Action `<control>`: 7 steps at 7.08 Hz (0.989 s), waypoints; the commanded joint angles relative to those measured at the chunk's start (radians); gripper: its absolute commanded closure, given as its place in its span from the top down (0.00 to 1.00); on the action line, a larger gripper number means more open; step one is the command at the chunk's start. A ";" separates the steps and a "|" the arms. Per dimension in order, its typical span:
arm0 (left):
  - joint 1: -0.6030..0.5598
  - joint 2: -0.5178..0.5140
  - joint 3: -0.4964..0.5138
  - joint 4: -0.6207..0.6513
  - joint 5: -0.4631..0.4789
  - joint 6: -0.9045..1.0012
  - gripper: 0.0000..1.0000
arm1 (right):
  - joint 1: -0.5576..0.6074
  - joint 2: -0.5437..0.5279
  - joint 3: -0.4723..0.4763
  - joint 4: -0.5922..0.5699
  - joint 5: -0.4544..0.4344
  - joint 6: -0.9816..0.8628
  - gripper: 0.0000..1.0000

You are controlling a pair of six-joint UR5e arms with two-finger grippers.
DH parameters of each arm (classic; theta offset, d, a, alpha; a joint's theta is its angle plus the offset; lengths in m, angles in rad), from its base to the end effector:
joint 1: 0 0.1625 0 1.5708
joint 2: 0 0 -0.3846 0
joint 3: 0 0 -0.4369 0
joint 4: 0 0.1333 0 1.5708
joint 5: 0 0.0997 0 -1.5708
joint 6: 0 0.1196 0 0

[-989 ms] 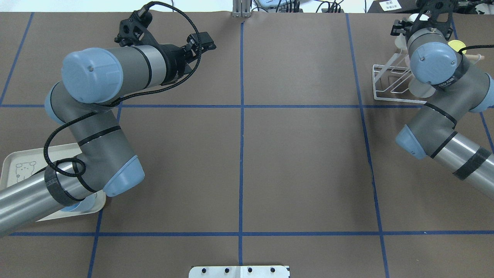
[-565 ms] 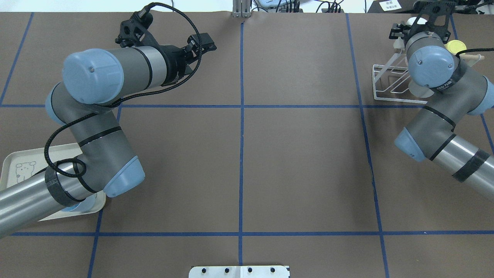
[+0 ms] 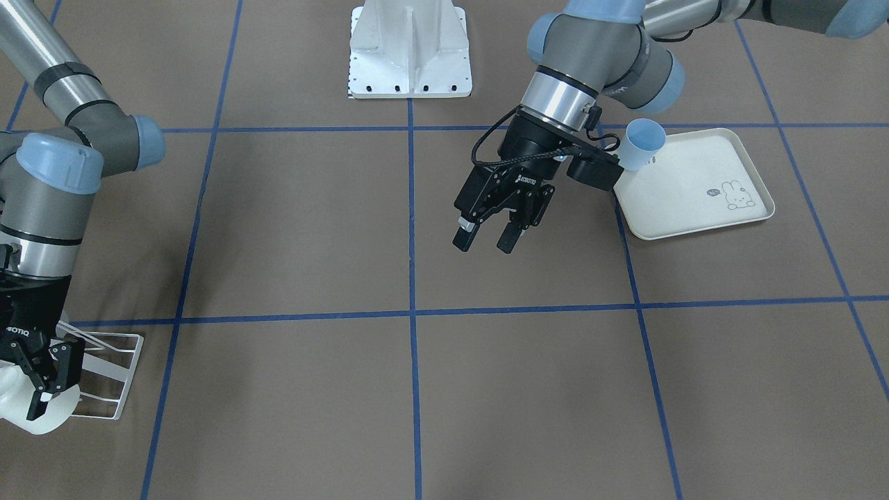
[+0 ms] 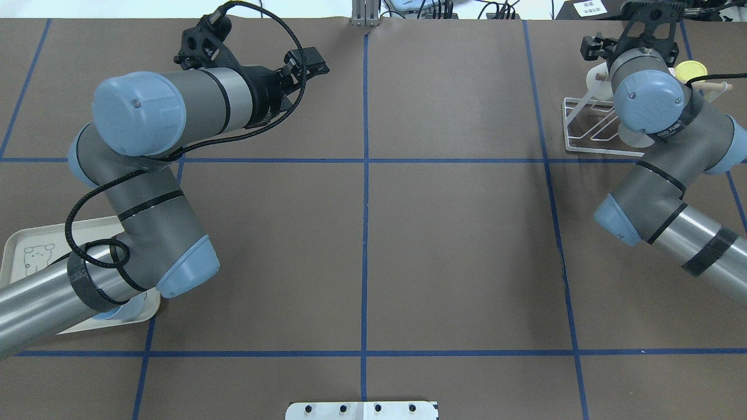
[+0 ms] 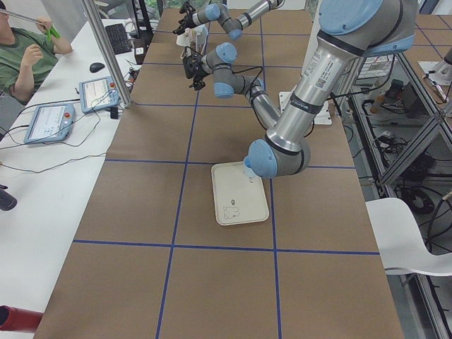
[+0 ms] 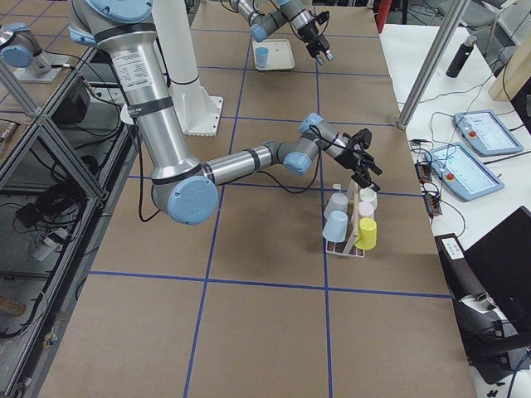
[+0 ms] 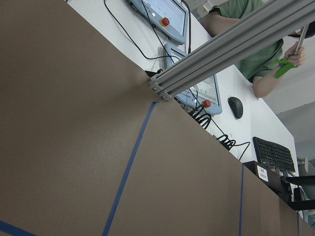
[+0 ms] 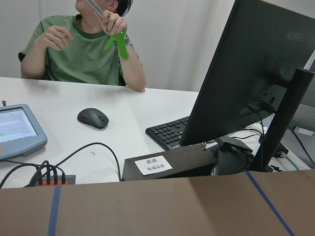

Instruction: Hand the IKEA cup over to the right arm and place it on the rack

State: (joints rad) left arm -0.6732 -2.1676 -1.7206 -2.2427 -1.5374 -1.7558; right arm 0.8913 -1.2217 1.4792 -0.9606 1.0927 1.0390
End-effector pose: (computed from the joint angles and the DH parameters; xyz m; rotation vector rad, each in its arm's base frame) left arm 0.4383 -0.5251 0.1035 0.3801 1.4087 -0.7293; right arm -0.2931 -0.6625 0.4052 0.9047 -0.3561 0.5384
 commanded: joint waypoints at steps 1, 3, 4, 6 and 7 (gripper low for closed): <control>-0.002 -0.005 -0.001 0.002 -0.001 0.001 1.00 | -0.002 0.016 0.018 -0.003 0.007 -0.010 1.00; -0.053 -0.005 -0.008 0.012 -0.085 0.002 1.00 | 0.015 0.057 0.052 -0.010 0.041 -0.020 1.00; -0.119 0.003 -0.010 0.012 -0.198 0.002 1.00 | 0.027 0.073 0.073 -0.010 0.079 -0.014 1.00; -0.219 0.064 -0.031 0.015 -0.326 0.009 1.00 | 0.054 0.080 0.159 -0.010 0.215 0.001 1.00; -0.285 0.125 -0.060 0.027 -0.414 0.057 1.00 | 0.052 0.080 0.196 -0.009 0.275 0.075 1.00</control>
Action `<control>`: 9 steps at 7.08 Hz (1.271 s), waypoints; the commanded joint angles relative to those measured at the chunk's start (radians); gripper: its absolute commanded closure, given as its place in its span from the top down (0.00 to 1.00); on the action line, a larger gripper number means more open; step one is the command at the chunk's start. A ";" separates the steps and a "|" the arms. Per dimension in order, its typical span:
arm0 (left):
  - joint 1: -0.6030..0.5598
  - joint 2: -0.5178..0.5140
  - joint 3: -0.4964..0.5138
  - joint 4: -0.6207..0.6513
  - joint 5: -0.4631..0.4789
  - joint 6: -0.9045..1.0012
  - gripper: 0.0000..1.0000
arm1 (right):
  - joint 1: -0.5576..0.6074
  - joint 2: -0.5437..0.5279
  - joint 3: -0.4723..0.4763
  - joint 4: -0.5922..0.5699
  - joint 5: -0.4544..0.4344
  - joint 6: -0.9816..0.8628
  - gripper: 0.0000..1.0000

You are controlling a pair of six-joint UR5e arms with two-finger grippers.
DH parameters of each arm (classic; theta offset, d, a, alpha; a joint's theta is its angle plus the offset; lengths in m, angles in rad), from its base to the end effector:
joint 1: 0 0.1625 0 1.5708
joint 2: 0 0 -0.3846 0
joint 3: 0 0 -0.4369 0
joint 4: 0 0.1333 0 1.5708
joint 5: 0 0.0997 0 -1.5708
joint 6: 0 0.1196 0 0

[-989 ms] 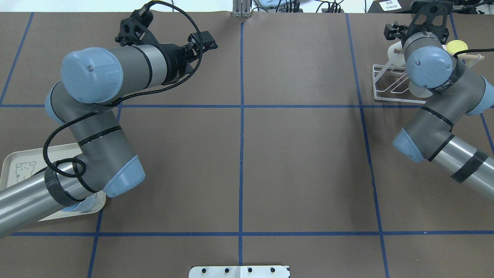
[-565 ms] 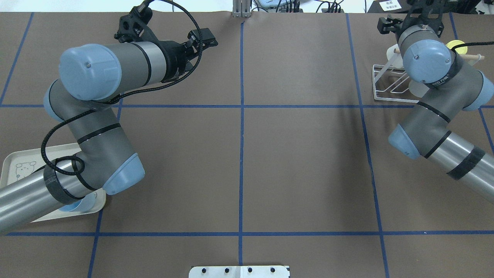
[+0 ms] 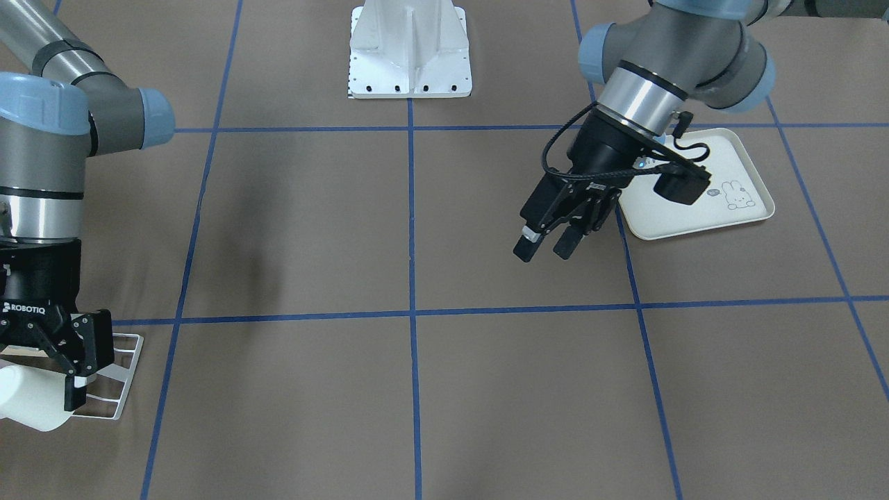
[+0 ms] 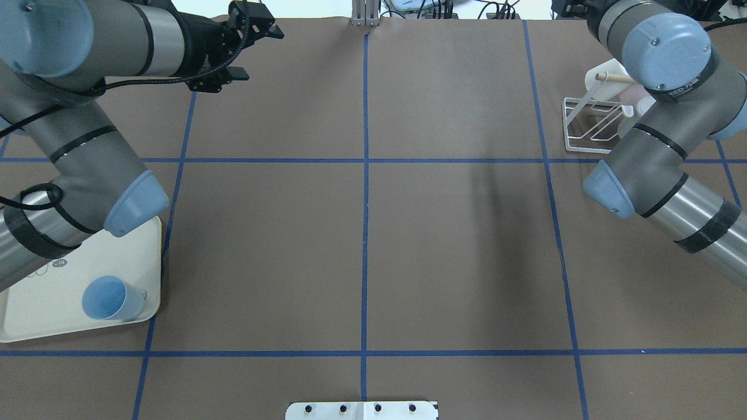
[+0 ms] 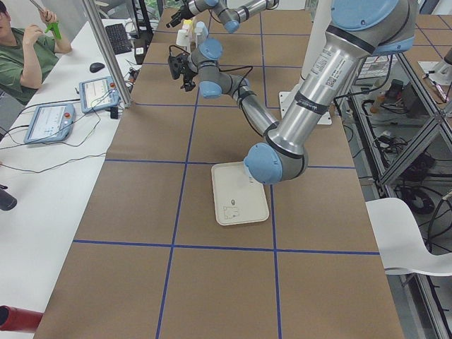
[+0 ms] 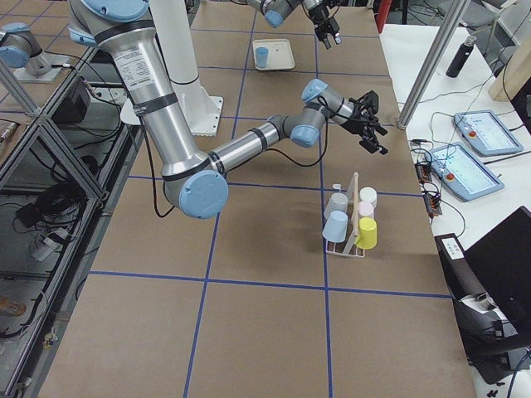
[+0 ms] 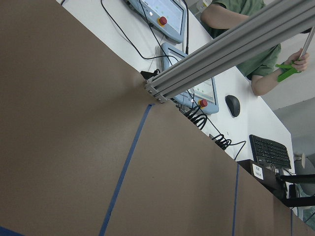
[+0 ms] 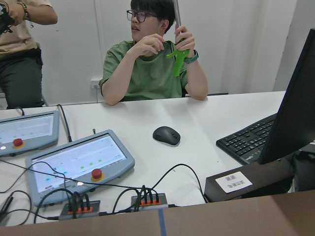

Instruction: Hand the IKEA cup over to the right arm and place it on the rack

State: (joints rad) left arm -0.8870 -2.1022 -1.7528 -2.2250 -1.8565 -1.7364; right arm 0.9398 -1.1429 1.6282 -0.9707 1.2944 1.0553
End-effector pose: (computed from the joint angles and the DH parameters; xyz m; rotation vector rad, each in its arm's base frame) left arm 0.3383 -0.5728 0.1337 0.2607 1.3854 -0.6831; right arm -0.2756 -0.6585 0.2741 0.9140 -0.6477 0.5295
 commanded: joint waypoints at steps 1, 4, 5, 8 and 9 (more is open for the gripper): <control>-0.142 0.120 -0.060 0.054 -0.190 0.125 1.00 | 0.004 0.011 0.080 0.003 0.150 0.118 1.00; -0.233 0.394 -0.181 0.133 -0.306 0.381 1.00 | -0.002 0.064 0.186 0.006 0.372 0.404 1.00; -0.231 0.501 -0.226 0.134 -0.308 0.468 1.00 | -0.013 0.098 0.197 0.009 0.434 0.493 1.00; -0.190 0.712 -0.287 0.146 -0.308 0.601 1.00 | -0.084 0.112 0.240 0.010 0.450 0.609 1.00; -0.105 0.741 -0.290 0.148 -0.300 0.597 1.00 | -0.097 0.117 0.242 0.010 0.450 0.611 1.00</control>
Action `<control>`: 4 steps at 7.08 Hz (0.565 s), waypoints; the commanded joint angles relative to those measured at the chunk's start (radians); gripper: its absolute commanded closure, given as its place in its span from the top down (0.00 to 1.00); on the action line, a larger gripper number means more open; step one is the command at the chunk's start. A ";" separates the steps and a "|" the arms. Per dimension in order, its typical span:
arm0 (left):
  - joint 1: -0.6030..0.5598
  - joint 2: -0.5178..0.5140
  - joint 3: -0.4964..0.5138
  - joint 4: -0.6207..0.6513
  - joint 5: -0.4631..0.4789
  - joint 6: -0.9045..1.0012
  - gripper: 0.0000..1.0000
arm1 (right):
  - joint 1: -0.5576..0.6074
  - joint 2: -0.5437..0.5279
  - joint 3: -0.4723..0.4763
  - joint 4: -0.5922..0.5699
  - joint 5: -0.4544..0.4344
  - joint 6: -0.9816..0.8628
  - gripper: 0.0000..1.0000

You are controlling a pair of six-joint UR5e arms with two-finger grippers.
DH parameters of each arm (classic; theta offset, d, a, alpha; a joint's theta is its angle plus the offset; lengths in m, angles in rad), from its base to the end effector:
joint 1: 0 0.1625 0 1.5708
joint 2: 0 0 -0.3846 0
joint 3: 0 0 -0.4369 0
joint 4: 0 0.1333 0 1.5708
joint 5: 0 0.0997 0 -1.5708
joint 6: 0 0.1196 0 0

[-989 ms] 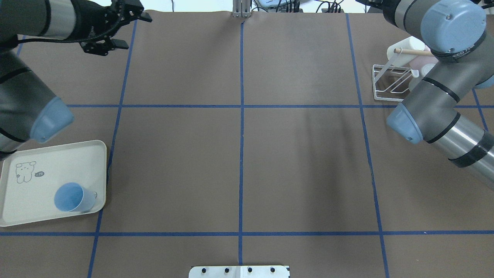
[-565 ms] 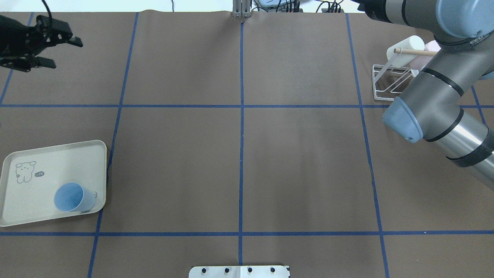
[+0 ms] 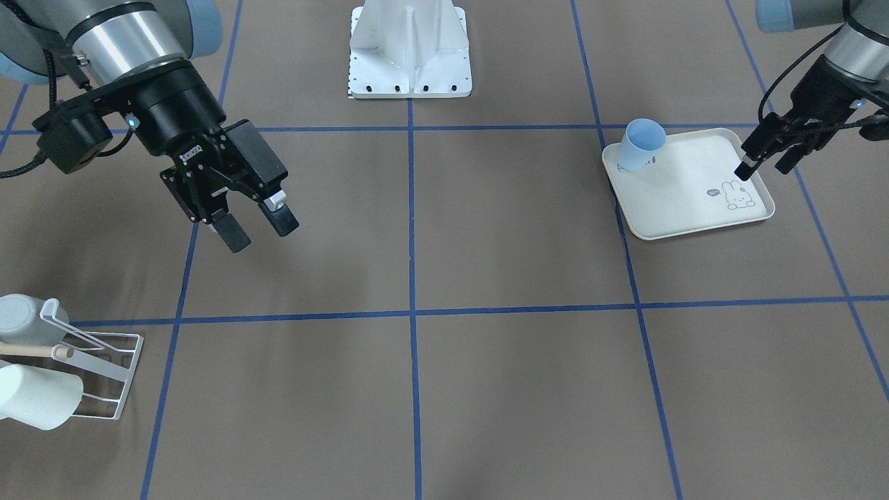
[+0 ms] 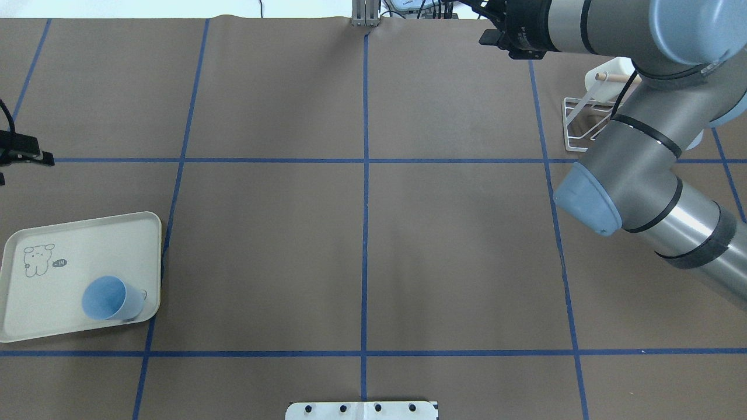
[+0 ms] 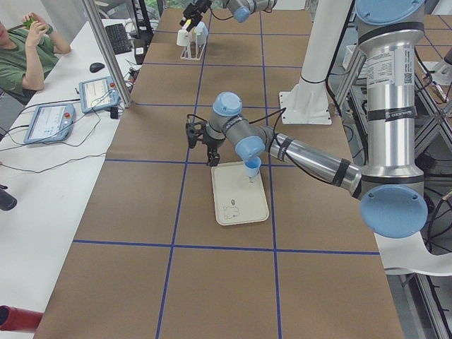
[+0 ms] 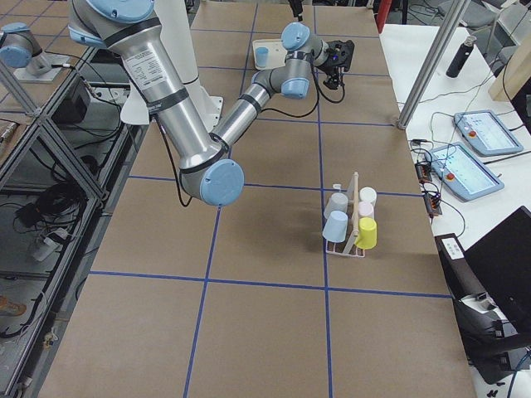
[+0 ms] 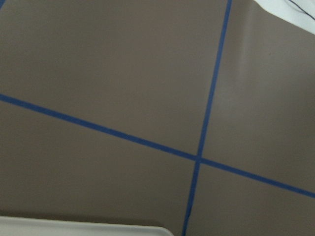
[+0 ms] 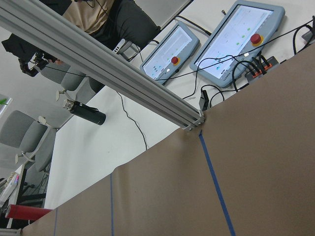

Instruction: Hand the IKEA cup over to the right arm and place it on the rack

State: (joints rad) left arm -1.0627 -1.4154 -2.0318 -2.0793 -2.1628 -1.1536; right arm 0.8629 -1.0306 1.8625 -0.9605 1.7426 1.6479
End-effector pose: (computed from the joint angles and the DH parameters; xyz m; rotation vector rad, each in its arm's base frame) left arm 0.1840 -0.4672 0.4067 0.1203 0.9627 -0.3536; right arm -0.3185 -0.5457 0.0856 0.4296 -1.4125 0.6442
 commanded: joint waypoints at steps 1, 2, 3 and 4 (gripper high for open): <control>0.155 0.059 -0.011 0.007 0.012 0.002 1.00 | -0.027 0.004 0.007 0.002 0.002 0.023 1.00; 0.218 0.072 -0.013 0.007 0.014 -0.012 1.00 | -0.038 0.004 0.007 0.002 0.002 0.023 1.00; 0.260 0.075 -0.013 0.007 0.014 -0.014 1.00 | -0.047 0.004 0.006 0.002 0.000 0.023 1.00; 0.291 0.082 -0.013 0.007 0.014 -0.014 1.00 | -0.048 0.004 0.004 0.002 0.000 0.023 1.00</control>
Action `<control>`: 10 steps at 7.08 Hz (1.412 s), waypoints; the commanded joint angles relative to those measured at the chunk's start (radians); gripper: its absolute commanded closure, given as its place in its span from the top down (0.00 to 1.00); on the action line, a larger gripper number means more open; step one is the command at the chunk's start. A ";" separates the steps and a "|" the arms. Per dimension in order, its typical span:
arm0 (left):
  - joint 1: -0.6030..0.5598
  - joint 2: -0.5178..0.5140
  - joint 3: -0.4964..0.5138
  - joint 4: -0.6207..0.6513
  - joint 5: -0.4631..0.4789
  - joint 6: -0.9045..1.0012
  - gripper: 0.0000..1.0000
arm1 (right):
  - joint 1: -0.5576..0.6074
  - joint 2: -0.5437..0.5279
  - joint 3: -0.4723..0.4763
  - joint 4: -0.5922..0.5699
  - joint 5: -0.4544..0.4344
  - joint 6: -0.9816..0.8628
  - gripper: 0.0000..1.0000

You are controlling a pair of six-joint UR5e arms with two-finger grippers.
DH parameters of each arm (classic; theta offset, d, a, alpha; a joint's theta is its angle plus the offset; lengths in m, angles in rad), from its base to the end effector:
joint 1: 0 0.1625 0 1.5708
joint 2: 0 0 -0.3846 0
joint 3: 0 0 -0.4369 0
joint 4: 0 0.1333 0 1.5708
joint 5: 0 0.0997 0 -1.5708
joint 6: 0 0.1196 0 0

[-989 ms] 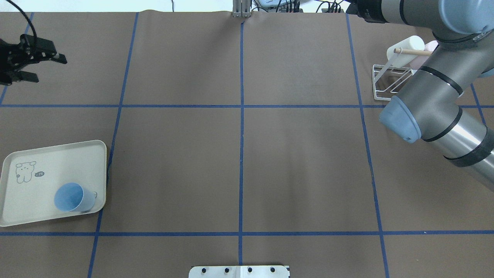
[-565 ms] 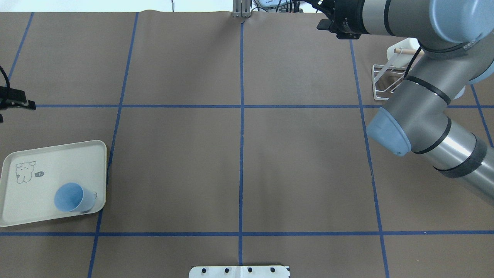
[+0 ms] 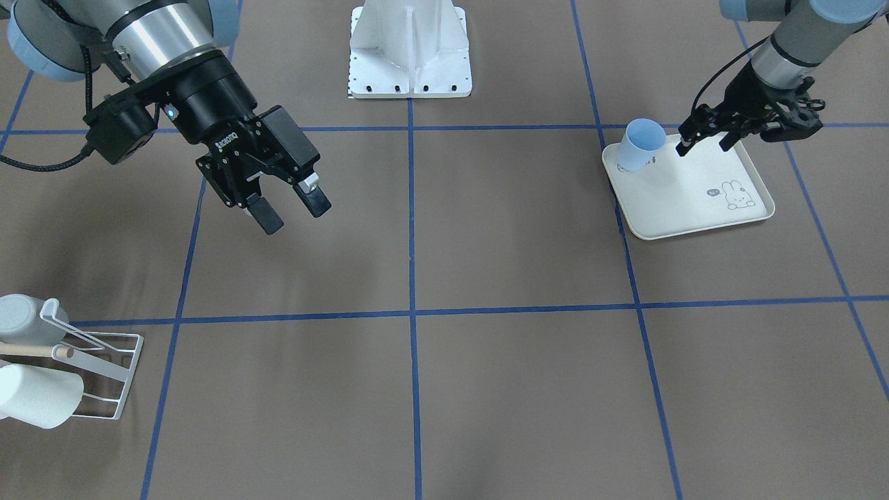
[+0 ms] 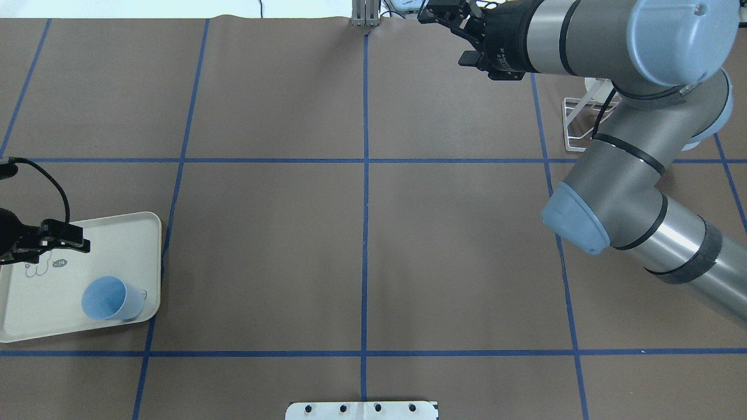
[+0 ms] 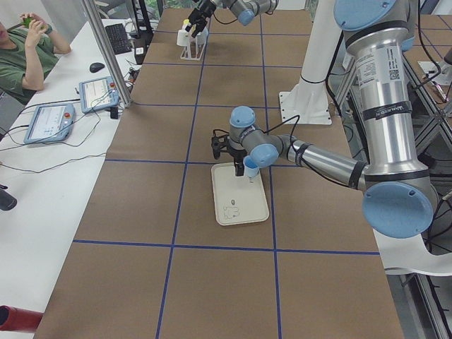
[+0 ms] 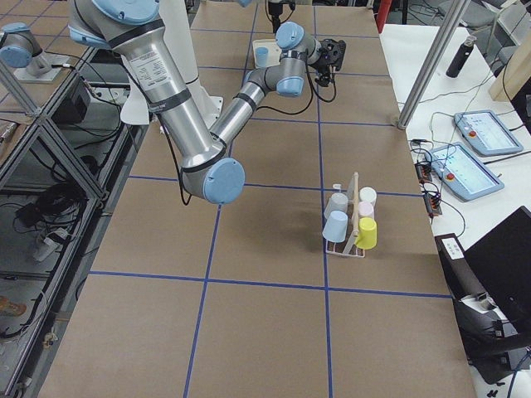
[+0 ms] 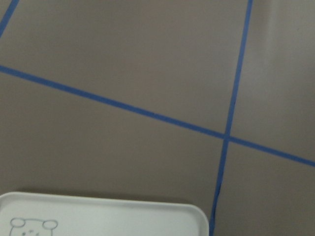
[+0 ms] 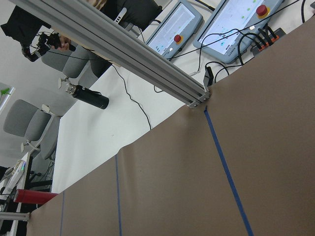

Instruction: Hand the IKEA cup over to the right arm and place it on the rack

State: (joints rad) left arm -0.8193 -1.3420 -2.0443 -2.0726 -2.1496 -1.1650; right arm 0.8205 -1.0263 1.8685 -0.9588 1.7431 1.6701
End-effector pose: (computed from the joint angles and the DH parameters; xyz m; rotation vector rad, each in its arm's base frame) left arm 0.2766 -0.3955 0.4370 -0.0342 0.9096 -0.1687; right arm -0.3394 -0.5295 0.0802 0.3877 -1.4351 0.6236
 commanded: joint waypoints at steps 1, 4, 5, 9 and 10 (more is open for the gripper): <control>0.069 0.012 -0.001 0.000 0.001 -0.002 1.00 | -0.006 0.000 -0.002 0.000 -0.001 0.000 1.00; 0.146 0.027 0.003 0.002 0.001 -0.007 1.00 | -0.011 0.000 -0.008 0.000 -0.001 -0.001 1.00; 0.150 0.033 0.003 0.002 -0.001 -0.007 0.99 | -0.012 -0.001 -0.009 0.000 -0.001 -0.001 1.00; 0.154 0.029 0.009 0.002 -0.004 -0.007 0.69 | -0.020 -0.003 -0.009 0.000 -0.004 -0.003 1.00; 0.158 0.026 0.013 0.002 -0.004 -0.007 0.67 | -0.020 -0.005 -0.008 0.000 -0.004 -0.001 1.00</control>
State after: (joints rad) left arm -0.6647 -1.3122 -2.0355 -2.0709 -2.1530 -1.1720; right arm 0.8014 -1.0292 1.8594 -0.9587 1.7396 1.6679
